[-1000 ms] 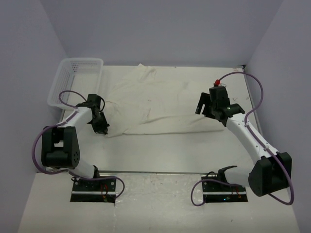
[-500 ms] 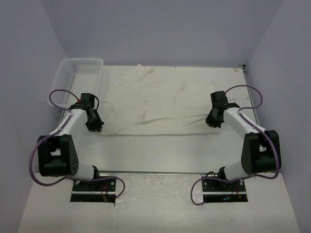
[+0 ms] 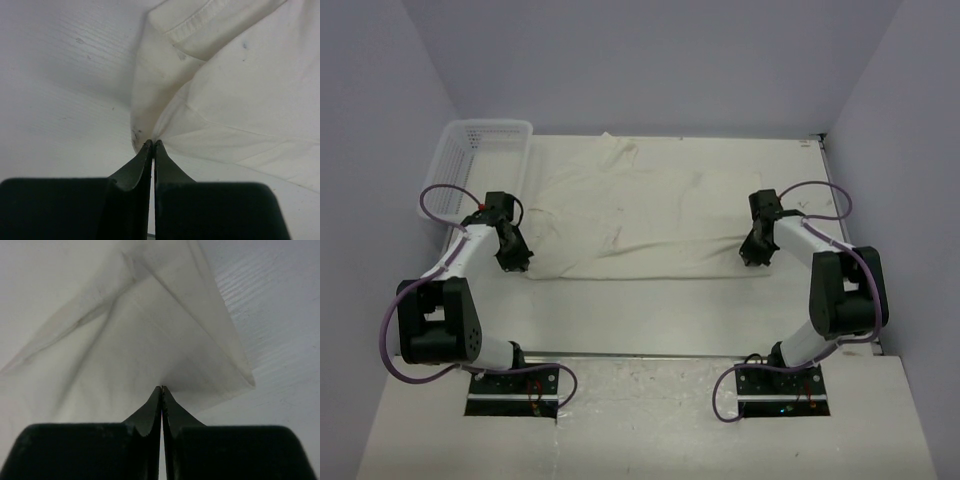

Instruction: Fold and stack the t-shirts

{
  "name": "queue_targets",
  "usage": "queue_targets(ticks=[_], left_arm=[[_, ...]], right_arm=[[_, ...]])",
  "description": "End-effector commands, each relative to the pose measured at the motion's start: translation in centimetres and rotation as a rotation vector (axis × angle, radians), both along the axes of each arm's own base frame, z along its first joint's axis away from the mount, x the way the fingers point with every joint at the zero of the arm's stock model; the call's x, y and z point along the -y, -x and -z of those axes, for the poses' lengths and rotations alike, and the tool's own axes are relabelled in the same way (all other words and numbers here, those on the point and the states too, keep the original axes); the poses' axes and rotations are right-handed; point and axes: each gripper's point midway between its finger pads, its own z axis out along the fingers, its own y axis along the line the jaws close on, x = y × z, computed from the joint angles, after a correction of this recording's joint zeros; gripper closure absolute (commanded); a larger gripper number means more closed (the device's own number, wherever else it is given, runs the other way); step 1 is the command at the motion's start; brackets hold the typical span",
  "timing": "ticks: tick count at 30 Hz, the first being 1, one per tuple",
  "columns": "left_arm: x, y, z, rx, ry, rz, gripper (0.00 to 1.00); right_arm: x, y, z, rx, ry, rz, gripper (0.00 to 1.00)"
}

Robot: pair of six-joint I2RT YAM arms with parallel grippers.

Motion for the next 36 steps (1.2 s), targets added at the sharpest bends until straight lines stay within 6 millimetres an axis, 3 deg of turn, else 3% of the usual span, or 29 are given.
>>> queue_targets(ticks=[1,5,7,13,22,25,29,36], left_arm=[[-0.8,-0.9,-1.3,0.037,-0.023,-0.024,1.0],[-0.6,-0.6,-0.9,0.03,-0.014,-0.016,1.0],[-0.6,-0.5,-0.9,0.03,-0.016,-0.017,1.0],[-0.5,-0.5,-0.9,0.032,-0.011,-0.015,1.0],[-0.4,-0.3,-0.7,0.029,-0.005,-0.013,1.0],[-0.4,-0.2,-0.8,0.027,-0.006,-0.012,1.0],[-0.4,-0.1,-0.8,0.026,-0.006,-0.011,1.0],[-0.4,-0.4,-1.3,0.038,-0.006,-0.015,1.0]], right_arm=[[0.1,-2.8,-2.2,0.096,0.007,-0.01,1.0],[1.0,-5.2,-4.5,0.183,0.04,-0.074,0.6],[1.4,-5.6,-4.8,0.176,0.046,-0.08,0.58],[2.0,-7.4,-5.5,0.185,0.038,-0.113,0.35],[1.5,-9.1,-4.6,0.167,-0.032,-0.134,0.39],[1.4,-9.5,-4.5,0.17,-0.038,-0.135,0.43],[1.4,-10.1,-4.4,0.17,-0.058,-0.13,0.55],[1.1,-10.1,-4.3,0.167,-0.079,-0.123,0.58]])
